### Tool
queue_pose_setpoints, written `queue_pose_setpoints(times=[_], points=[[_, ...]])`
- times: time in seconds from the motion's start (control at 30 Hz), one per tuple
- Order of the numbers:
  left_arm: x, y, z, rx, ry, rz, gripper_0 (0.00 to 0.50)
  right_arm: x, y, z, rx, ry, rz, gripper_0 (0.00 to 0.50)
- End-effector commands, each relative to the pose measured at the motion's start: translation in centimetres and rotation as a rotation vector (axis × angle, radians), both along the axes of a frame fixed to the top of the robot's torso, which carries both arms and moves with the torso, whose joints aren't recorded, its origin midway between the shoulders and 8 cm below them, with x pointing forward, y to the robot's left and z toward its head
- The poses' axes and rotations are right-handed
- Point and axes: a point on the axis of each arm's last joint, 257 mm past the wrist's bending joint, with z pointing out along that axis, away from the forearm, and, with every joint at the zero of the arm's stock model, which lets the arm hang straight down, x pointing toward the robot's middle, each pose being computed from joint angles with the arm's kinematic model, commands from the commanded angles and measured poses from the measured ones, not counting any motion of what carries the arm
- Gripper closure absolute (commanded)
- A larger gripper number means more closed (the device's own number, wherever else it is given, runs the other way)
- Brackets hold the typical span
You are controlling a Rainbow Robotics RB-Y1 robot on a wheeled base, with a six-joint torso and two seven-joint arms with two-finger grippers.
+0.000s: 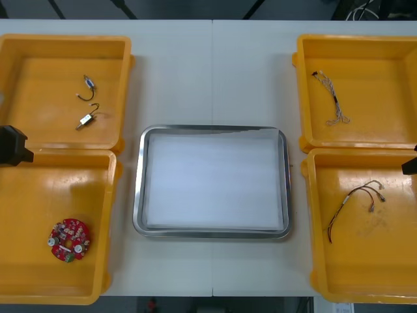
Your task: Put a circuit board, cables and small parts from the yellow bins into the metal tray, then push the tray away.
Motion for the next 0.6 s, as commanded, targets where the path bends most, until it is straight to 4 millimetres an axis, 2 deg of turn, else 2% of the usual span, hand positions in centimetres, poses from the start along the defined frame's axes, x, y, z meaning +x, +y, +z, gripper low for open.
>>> queue_pose_setpoints(times=[0.03,0.6], points=[[0.23,1.18,1.66,0.063,-0.023,-0.048,0.000,-0.27,0.12,0.27,-0.027,-0.004,0.022,0.000],[0.23,1.18,1.66,0.063,-0.023,-0.048,0.000,-0.27,0.12,0.27,-0.027,-0.004,0.022,0.000]])
